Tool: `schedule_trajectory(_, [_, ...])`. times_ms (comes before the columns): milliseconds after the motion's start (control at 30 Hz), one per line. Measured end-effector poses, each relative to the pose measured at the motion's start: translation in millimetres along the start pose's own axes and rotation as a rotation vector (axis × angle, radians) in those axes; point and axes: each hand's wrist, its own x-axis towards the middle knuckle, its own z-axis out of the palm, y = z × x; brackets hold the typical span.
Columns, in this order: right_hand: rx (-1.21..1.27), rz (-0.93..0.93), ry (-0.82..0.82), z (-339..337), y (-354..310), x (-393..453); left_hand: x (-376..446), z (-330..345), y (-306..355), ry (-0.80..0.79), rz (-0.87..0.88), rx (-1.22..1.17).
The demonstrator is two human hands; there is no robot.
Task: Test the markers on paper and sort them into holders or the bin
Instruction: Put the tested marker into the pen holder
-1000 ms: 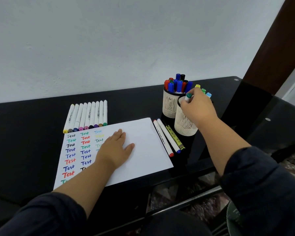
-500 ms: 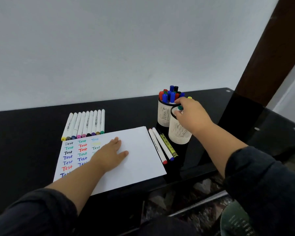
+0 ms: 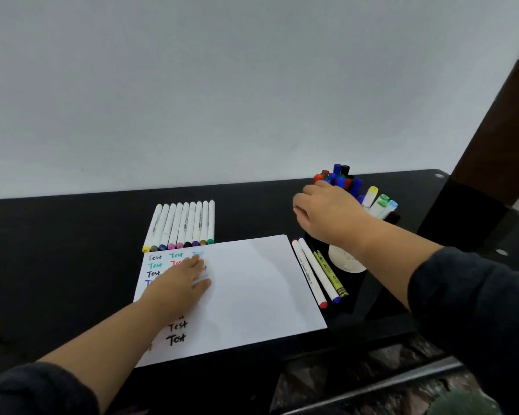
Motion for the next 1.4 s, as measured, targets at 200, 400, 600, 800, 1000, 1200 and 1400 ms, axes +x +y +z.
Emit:
schedule_trajectory(200, [0.038,-0.119,-0.028,26,-29,35,-1,-4,-36,0.052,-0.043,-0.015])
schedule_trajectory(400, [0.045,-0.208,-0.071,65,-56,71,0,-4,-57,0.088,-0.027,-0.056])
schedule_trajectory(600, [0.011,-0.242,-0.223,98,-80,104,1,1,-64,0.132,-0.013,-0.139])
schedule_trajectory(800, [0.011,-0.313,-0.332,111,-97,125,6,8,-70,0.168,0.023,-0.135])
schedule_trajectory(1000, [0.019,-0.327,-0.294,120,-98,131,5,9,-72,0.18,0.031,-0.156])
schedule_trajectory(1200, [-0.039,-0.35,-0.241,128,-93,131,5,9,-72,0.154,0.031,-0.142])
schedule_trajectory(1400, [0.299,-0.085,-0.055,115,-84,116,4,8,-70,0.125,0.021,-0.088])
